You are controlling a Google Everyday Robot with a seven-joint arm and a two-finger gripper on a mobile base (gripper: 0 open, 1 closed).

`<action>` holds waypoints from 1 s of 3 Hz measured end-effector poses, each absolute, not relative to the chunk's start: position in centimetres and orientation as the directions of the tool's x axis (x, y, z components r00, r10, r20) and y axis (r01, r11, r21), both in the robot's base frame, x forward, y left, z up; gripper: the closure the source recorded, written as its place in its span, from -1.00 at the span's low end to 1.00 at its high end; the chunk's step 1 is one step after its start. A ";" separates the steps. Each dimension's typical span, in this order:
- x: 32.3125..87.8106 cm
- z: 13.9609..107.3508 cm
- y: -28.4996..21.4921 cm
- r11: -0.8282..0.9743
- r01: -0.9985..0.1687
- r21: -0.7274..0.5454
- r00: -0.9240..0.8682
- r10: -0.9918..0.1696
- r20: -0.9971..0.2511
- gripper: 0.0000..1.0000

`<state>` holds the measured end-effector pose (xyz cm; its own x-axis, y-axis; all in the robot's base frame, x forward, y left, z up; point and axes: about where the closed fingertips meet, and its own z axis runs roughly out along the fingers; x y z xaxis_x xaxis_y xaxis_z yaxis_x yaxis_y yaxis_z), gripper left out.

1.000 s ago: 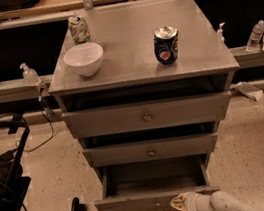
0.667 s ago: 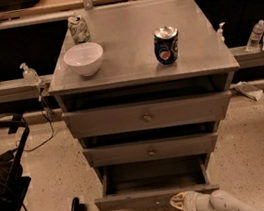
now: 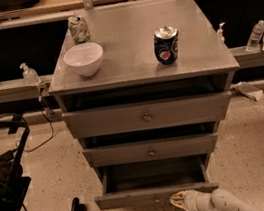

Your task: Close bottom drawer

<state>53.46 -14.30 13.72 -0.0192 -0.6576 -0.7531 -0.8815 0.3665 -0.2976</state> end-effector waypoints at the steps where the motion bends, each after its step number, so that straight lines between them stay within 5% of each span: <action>1: 53.8 12.7 -14.2 0.367 -0.890 -0.269 -0.007 -0.602 -0.798 1.00; 3: 53.8 10.9 -12.7 0.360 -0.908 -0.216 0.005 -0.505 -0.863 1.00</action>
Offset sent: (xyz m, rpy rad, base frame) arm 0.0037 -0.0013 -0.0617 0.4871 0.0547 0.1578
